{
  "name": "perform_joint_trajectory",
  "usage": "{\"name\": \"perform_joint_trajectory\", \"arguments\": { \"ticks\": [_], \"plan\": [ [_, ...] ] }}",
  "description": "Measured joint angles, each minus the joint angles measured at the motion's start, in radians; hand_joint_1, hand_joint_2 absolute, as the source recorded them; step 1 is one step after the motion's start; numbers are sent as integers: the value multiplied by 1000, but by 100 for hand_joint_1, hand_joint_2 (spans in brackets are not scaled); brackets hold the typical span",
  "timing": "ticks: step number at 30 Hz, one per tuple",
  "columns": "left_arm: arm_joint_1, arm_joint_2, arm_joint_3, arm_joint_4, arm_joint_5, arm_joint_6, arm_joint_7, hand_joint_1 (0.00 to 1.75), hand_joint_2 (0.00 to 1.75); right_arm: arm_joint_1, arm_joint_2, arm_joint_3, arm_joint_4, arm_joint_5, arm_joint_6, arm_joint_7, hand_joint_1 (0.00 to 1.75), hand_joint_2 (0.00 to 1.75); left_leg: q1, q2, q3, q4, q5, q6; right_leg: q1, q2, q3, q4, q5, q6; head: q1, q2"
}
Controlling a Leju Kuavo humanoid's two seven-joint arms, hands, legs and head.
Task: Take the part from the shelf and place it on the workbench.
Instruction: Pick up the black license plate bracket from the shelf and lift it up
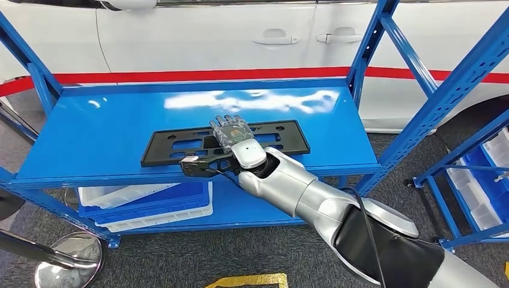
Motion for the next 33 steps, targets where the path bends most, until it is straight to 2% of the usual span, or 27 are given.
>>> {"name": "perform_joint_trajectory", "arguments": {
  "ticks": [2, 3, 5, 6, 7, 8, 9, 10, 11, 12, 14, 16, 17, 18, 20, 21, 22, 23, 24, 25, 27, 28, 31, 33],
  "plan": [
    [1, 2, 0, 0, 1, 0, 2, 0, 0, 2, 1, 0, 4, -4, 1, -6, 0, 175, 2, 0, 6, -6, -1, 13, -2, -2, -10, 27, -20, 9, 2, 0],
    [0, 4, 1, 0, 1, 0, 3, 0, 0, 2, 2, 0, 6, -7, 3, -9, 0, 175, 3, 0, 10, -8, -1, 19, -3, -4, -29, 68, -42, 14, 2, 0],
    [0, 7, 1, 0, 2, 1, 4, 0, 0, 7, 2, 1, 11, -16, 13, -17, 0, 175, 2, 1, 15, -9, -5, 28, -5, -6, -96, 199, -98, 19, 4, 0],
    [0, 8, 1, 0, 2, 1, 5, 0, 0, 13, 2, 1, 15, -22, 21, -23, 0, 175, 1, 0, 17, -9, -7, 30, -6, -6, -130, 258, -114, 20, 4, 0],
    [0, 10, 2, 0, 4, 1, 5, 0, 0, 20, 2, 2, 19, -29, 30, -29, 0, 175, 0, 0, 20, -9, -9, 31, -6, -6, -151, 288, -114, 19, 4, 0],
    [0, 12, 2, 0, 8, -1, 7, 0, 0, 27, 2, 2, 24, -38, 41, -36, 0, 175, -2, -2, 23, -8, -12, 32, -6, -6, -154, 280, -93, 17, 4, 0],
    [1, 14, 3, 0, 13, -4, 8, 0, 0, 32, 3, 3, 29, -49, 56, -44, 0, 175, -3, -3, 28, -8, -15, 31, -5, -6, -139, 234, -56, 12, 4, 0],
    [1, 16, 4, 0, 21, -8, 10, 0, 0, 35, 4, 4, 33, -59, 71, -50, 0, 175, -4, -5, 33, -8, -18, 29, -3, -6, -111, 164, -12, 5, 4, 0],
    [0, 17, 5, 0, 27, -13, 12, 0, 0, 35, 6, 5, 38, -67, 84, -55, 0, 175, -6, -6, 36, -7, -22, 27, 1, -5, -80, 97, 19, -3, 3, 0],
    [0, 19, 6, 0, 31, -16, 13, 0, 0, 36, 9, 5, 43, -73, 93, -59, 0, 175, -7, -6, 37, -7, -25, 23, 5, -6, -57, 45, 38, -9, 3, 0],
    [-1, 20, 7, 0, 34, -18, 14, 0, 0, 37, 14, 7, 52, -81, 100, -62, 0, 175, -7, -6, 36, -8, -26, 14, 12, -5, -40, 7, 39, -16, 2, 0],
    [0, 23, 8, 0, 33, -18, 14, 0, 0, 39, 19, 8, 60, -87, 99, -63, 0, 175, -5, -4, 36, -9, -29, 3, 8, -5, -34, -6, 42, -20, 1, 0],
    [0, 24, 8, 0, 33, -18, 14, 0, 0, 38, 20, 8, 64, -89, 99, -63, 0, 175, -5, -2, 31, 5, -40, -2, 4, -5, -30, -12, 43, -24, 1, 0],
    [0, 26, 8, 0, 33, -18, 13, 0, 0, 36, 22, 8, 68, -90, 97, -63, 0, 175, -4, -1, 16, 40, -61, -7, 0, -6, -25, -18, 45, -28, 0, 0],
    [0, 29, 9, 0, 32, -19, 11, 0, 0, 33, 25, 8, 75, -91, 93, -62, 0, 175, -2, 0, -44, 162, -118, -15, -1, -7, -21, -21, 45, -32, 0, 0],
    [0, 30, 10, 0, 30, -19, 9, 0, 0, 33, 26, 8, 80, -91, 91, -62, 0, 175, 0, 0, -77, 224, -138, -19, 0, -7, -22, -19, 44, -33, 0, 0],
    [1, 32, 10, 0, 28, -21, 8, 0, 0, 33, 26, 8, 85, -91, 88, -61, 0, 175, 2, 0, -99, 260, -142, -23, -1, -7, -22, -18, 42, -33, 0, 0],
    [2, 32, 10, 0, 25, -22, 7, 0, 0, 32, 26, 8, 90, -91, 84, -60, 0, 175, 4, 1, -104, 259, -127, -26, -2, -6, -22, -14, 40, -32, 0, 0],
    [2, 33, 10, 0, 21, -24, 6, 0, 0, 31, 26, 8, 95, -91, 78, -58, 0, 175, 6, 1, -88, 220, -95, -28, -3, -5, -22, -10, 36, -30, 0, 0],
    [3, 33, 10, 0, 17, -26, 6, 0, 0, 29, 26, 8, 99, -90, 70, -57, 0, 175, 9, 2, -59, 154, -57, -29, -5, -4, -22, -4, 32, -26, 0, 0],
    [1, 34, 10, 0, 12, -28, 6, 0, 0, 21, 25, 8, 105, -88, 55, -52, 0, 175, 7, 1, -5, 43, -19, -26, -4, -2, -26, 8, 23, -15, 0, 0],
    [1, 34, 10, 0, 11, -29, 6, 0, 0, 18, 25, 8, 108, -88, 50, -50, 0, 175, 5, 0, 7, 18, -16, -21, -2, -1, -28, 12, 21, -10, -1, 0],
    [1, 34, 10, 0, 10, -29, 6, 0, 0, 14, 23, 8, 116, -87, 45, -45, 0, 175, 4, -2, 11, 9, -17, 1, -1, 0, -29, 14, 17, 2, -1, 0],
    [1, 34, 10, 0, 9, -30, 7, 0, 0, 12, 21, 8, 121, -87, 38, -39, 0, 175, 6, -1, 15, 2, -13, 16, -4, -3, -47, 57, -13, 12, 0, 0]
  ]
}}
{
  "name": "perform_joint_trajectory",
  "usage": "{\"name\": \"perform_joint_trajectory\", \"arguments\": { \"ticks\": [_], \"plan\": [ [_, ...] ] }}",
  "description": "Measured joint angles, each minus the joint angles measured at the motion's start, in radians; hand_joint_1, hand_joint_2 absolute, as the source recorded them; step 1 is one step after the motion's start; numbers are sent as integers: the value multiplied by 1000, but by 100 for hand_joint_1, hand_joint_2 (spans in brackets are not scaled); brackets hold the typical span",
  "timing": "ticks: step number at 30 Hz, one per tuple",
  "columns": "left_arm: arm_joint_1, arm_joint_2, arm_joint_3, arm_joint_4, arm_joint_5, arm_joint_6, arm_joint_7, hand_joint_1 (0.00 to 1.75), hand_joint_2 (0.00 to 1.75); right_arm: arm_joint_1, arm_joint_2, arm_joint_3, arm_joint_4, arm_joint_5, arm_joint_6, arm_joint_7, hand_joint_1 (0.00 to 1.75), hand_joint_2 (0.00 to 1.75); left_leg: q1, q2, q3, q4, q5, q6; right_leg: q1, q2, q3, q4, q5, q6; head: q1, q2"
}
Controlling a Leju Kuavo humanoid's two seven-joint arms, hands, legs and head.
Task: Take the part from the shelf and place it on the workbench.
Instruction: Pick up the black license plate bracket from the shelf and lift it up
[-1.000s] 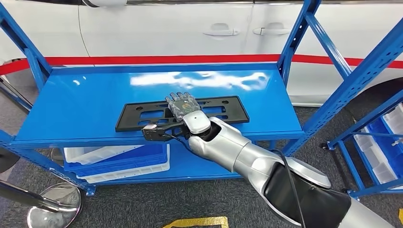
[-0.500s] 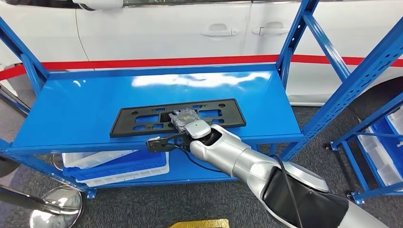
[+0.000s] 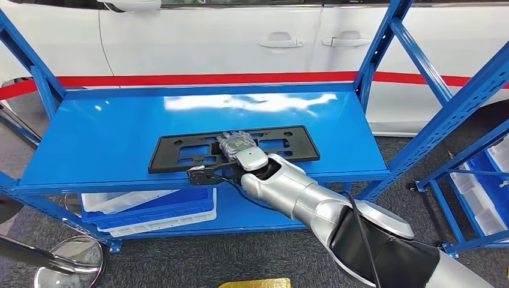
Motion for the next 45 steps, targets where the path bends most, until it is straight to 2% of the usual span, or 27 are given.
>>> {"name": "perform_joint_trajectory", "arguments": {
  "ticks": [3, 4, 5, 6, 8, 9, 10, 11, 13, 15, 16, 18, 19, 20, 21, 23, 24, 25, 26, 28, 36, 43, 45],
  "plan": [
    [0, 0, 0, 0, -7, -4, 7, 0, 0, -4, -6, 0, 6, -1, -17, 14, 0, 175, -2, 1, 2, -3, 0, 11, -3, -3, -87, 186, -87, 9, 1, 0],
    [0, 0, 0, 0, -9, -5, 10, 0, 0, -5, -8, 0, 8, -2, -20, 18, 0, 175, -2, 0, 3, -3, -1, 12, -3, -3, -110, 229, -96, 9, 1, 0],
    [1, -1, 0, 0, -10, -5, 12, 0, 0, -5, -11, 0, 10, -3, -21, 19, 0, 175, -3, 0, 3, -2, -1, 12, -3, -3, -116, 238, -87, 8, 1, 0],
    [1, -2, 0, 0, -10, -5, 14, 0, 0, -6, -14, 0, 12, -3, -21, 21, 0, 175, -4, -1, 5, -2, -2, 12, -2, -3, -103, 205, -59, 5, 1, 0],
    [2, -4, 0, 0, -10, -6, 15, 0, 0, -11, -17, 0, 14, -3, -21, 23, 0, 175, -6, -2, 8, 0, -5, 9, 1, -3, -40, 71, 10, -7, 1, 0],
    [2, -5, 0, 0, -10, -6, 15, 0, 0, -14, -18, 0, 15, -3, -21, 24, 0, 175, -8, -2, 8, 1, -7, 7, 4, -2, -12, 10, 31, -12, 1, 0],
    [2, -6, 0, 0, -10, -6, 16, 0, 0, -16, -19, 0, 16, -3, -22, 24, 0, 175, -9, -2, 8, 1, -7, 3, 8, -2, 6, -29, 40, -16, 0, 0],
    [1, -7, 0, 0, -10, -6, 16, 0, 0, -18, -19, 0, 16, -4, -22, 24, 0, 175, -10, -2, 7, -1, -7, -2, 10, -2, 13, -44, 38, -18, 0, 0],
    [2, -7, 0, 0, -10, -6, 16, 0, 0, -18, -20, 0, 17, -4, -22, 25, 77, 175, -9, -2, 7, -4, -7, -12, 8, -2, 17, -53, 42, -24, 0, 0],
    [2, -8, 0, 0, -10, -6, 16, 0, 0, -20, -21, 0, 18, -4, -22, 27, 164, 175, -9, 0, -6, 28, -31, -22, 1, -3, 25, -66, 48, -33, -1, 0],
    [2, -8, 0, 0, -10, -6, 16, 0, 0, -21, -21, 0, 18, -5, -22, 27, 171, 175, -7, 1, -27, 73, -57, -27, -1, -3, 29, -71, 49, -37, -2, 0],
    [2, -8, 0, 0, -10, -5, 13, 0, 0, -21, -21, 0, 18, -16, -16, 27, 175, 175, -4, 1, -89, 201, -110, -37, 0, -3, 30, -72, 48, -42, -2, 0],
    [3, -9, 0, 0, -10, -5, 11, 0, 0, -19, -22, 0, 19, -25, -11, 27, 175, 175, -1, 1, -115, 249, -121, -43, -1, -3, 30, -71, 47, -44, -2, 0],
    [4, -9, 0, 0, -9, -4, 9, 0, 0, -18, -22, 0, 20, -35, -6, 26, 175, 175, 3, 1, -125, 263, -113, -50, -1, -3, 30, -69, 46, -45, -2, 0],
    [4, -9, 0, 0, -8, -3, 7, 0, 0, -18, -23, 0, 20, -44, -2, 26, 175, 175, 8, 2, -117, 240, -88, -57, -3, -2, 31, -66, 43, -44, -2, 0],
    [4, -10, 0, 0, -7, -2, 3, 0, 0, -19, -24, -1, 21, -52, 0, 23, 175, 175, 18, 4, -59, 113, -19, -72, -7, 0, 31, -54, 34, -39, -2, 0],
    [3, -11, 0, 0, -7, -1, 1, 0, 0, -22, -24, -1, 21, -55, 3, 20, 175, 175, 20, 5, -30, 54, 0, -75, -5, 1, 28, -44, 28, -34, -4, 0],
    [3, -12, 0, 0, -7, 0, 0, 0, 0, -26, -25, -1, 21, -56, 8, 17, 175, 175, 20, 5, -11, 17, 6, -71, -2, 2, 26, -38, 24, -30, -5, 0],
    [3, -12, 0, 0, -7, 1, -1, 0, 0, -27, -26, -1, 22, -58, 14, 14, 175, 175, 19, 5, -3, 3, 2, -65, 2, 3, 23, -34, 21, -28, -6, 0],
    [2, -13, 0, 0, -5, 3, -3, 0, 0, -27, -27, -1, 23, -62, 23, 11, 175, 175, 15, 4, -1, 2, -1, -52, 4, 3, 23, -35, 21, -26, -6, 0],
    [1, -10, 0, 0, 5, 10, -21, 0, 0, -30, -27, -1, 24, -79, 26, -5, 175, 175, 5, 2, 0, 2, -4, -42, -3, 2, 29, -42, 22, -12, -7, 0],
    [1, -8, 0, 0, 6, 11, -28, 0, 0, -30, -27, -1, 18, -89, 9, -9, 175, 175, 6, 2, 2, 2, -4, -41, -3, 2, 30, -43, 22, -11, -7, 0],
    [2, -8, 1, 0, 10, 4, -33, 0, 87, -29, -28, -1, 10, -71, -17, -8, 175, 175, 6, 2, 2, 1, -3, -40, -3, 2, 30, -43, 22, -11, -7, 0]
  ]
}}
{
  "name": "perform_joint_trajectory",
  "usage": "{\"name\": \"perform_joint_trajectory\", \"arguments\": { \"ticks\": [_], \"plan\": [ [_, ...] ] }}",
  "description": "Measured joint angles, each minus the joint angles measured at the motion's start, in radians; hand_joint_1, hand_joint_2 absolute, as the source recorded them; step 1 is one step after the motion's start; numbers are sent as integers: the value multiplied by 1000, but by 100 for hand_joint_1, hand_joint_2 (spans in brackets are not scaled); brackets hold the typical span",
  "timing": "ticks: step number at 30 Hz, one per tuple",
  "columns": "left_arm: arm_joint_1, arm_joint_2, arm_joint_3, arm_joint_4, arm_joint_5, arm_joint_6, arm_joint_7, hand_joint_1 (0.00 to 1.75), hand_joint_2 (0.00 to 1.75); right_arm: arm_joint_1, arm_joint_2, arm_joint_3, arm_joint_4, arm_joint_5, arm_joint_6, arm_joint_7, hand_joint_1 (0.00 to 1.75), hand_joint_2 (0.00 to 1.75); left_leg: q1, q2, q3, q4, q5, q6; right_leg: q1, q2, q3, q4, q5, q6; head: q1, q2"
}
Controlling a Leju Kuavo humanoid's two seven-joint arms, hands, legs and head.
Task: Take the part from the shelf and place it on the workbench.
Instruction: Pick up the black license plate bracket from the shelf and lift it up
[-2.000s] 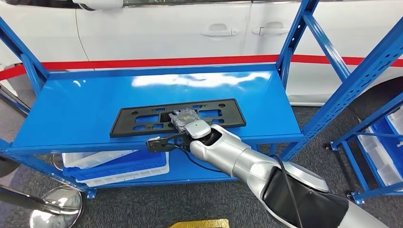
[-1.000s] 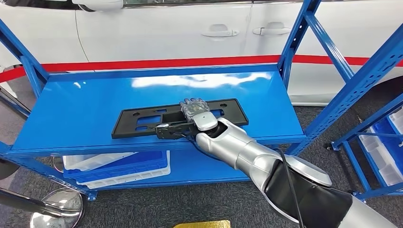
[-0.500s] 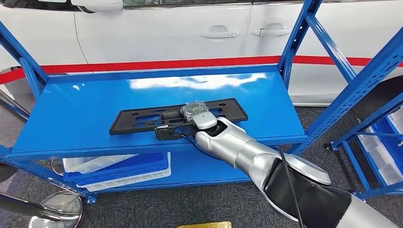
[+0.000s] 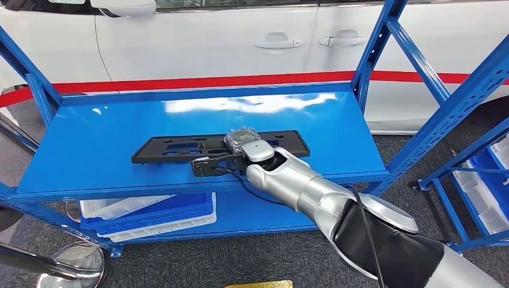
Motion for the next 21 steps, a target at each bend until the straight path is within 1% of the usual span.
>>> {"name": "perform_joint_trajectory", "arguments": {
  "ticks": [2, 5, 7, 9, 13, 17, 21],
  "plan": [
    [0, 0, 1, 0, 5, -13, -8, 0, 175, 0, -3, 1, -14, 39, -44, 8, 175, 175, 0, 0, 0, 0, 0, 0, 0, 0, 0, 0, 0, 0, 0, 0],
    [0, 0, 4, 0, 10, -28, -17, 0, 175, -8, -16, 5, -57, 118, -96, 38, 175, 175, 0, 0, -1, -1, 0, 1, 0, 0, -1, 0, 0, 0, 0, 0],
    [1, 0, 8, 0, 12, -35, -18, 0, 175, -21, -33, 8, -109, 171, -104, 58, 175, 175, 0, 0, -1, -1, 0, 1, 0, 0, -2, 0, 0, 0, 0, 0],
    [1, 0, 12, 0, 13, -42, -18, 0, 175, -40, -53, 9, -186, 220, -84, 75, 175, 175, 0, 0, -2, -1, 1, 1, -1, 0, -3, 0, 0, 0, 0, 0],
    [1, 0, 17, 0, 15, -49, -19, 0, 175, -112, -90, 9, -364, 282, -4, 92, 175, 175, 0, 1, -3, -2, 1, 1, -2, 1, -5, 0, 0, 0, 0, 0],
    [1, 0, 20, 0, 16, -49, -20, 0, 175, -164, -107, 9, -483, 294, 47, 91, 175, 175, 0, 0, -3, -2, 1, 1, -2, 0, -5, 0, -1, 0, 0, 0],
    [2, 0, 22, 0, 16, -49, -20, 0, 175, -189, -120, 9, -561, 294, 58, 91, 175, 175, 0, 0, -3, -2, 1, 1, -2, 0, -5, 0, -1, 1, 0, 0]
  ]
}}
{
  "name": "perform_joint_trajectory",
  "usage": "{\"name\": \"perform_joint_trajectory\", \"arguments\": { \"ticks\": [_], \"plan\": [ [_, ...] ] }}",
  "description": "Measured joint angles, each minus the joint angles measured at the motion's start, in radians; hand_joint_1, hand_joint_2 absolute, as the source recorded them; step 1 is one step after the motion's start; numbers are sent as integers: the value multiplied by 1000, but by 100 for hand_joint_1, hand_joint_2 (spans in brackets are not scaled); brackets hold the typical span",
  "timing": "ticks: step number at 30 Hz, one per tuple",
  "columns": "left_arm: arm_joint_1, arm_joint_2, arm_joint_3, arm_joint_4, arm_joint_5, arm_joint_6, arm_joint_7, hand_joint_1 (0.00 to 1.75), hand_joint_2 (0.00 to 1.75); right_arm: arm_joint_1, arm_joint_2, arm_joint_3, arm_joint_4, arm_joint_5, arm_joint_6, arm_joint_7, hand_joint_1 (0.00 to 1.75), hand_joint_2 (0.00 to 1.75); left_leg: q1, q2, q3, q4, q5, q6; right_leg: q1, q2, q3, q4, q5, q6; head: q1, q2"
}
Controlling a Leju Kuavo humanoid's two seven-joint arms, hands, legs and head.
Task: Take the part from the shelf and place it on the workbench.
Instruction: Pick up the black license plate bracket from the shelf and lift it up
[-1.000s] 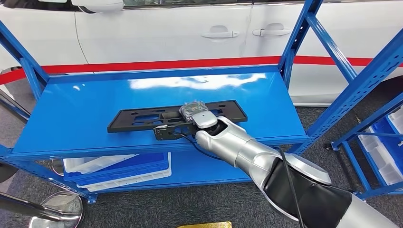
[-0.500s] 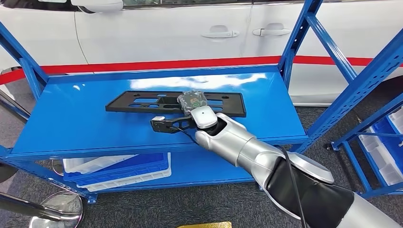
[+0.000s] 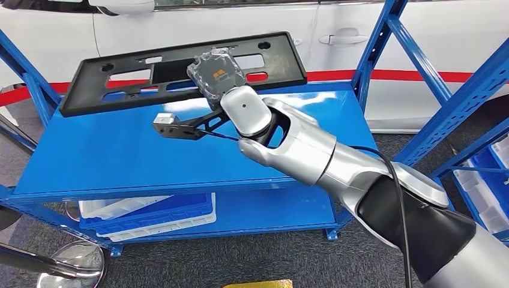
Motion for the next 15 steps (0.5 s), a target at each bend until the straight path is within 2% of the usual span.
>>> {"name": "perform_joint_trajectory", "arguments": {
  "ticks": [11, 15],
  "plan": [
    [0, 0, 2, 0, 1, 0, -1, 0, 175, -7, -24, 0, -91, 0, 5, -2, 175, 175, 0, 0, 0, 0, 0, 0, 0, 0, 0, 0, 0, 0, 0, 0],
    [0, 0, 3, 0, 7, -1, -4, 0, 175, -33, -30, 0, -122, -6, 43, -3, 175, 175, 0, 0, -1, 0, 0, 0, 0, 0, 0, 0, 0, 0, 0, 0]
  ]
}}
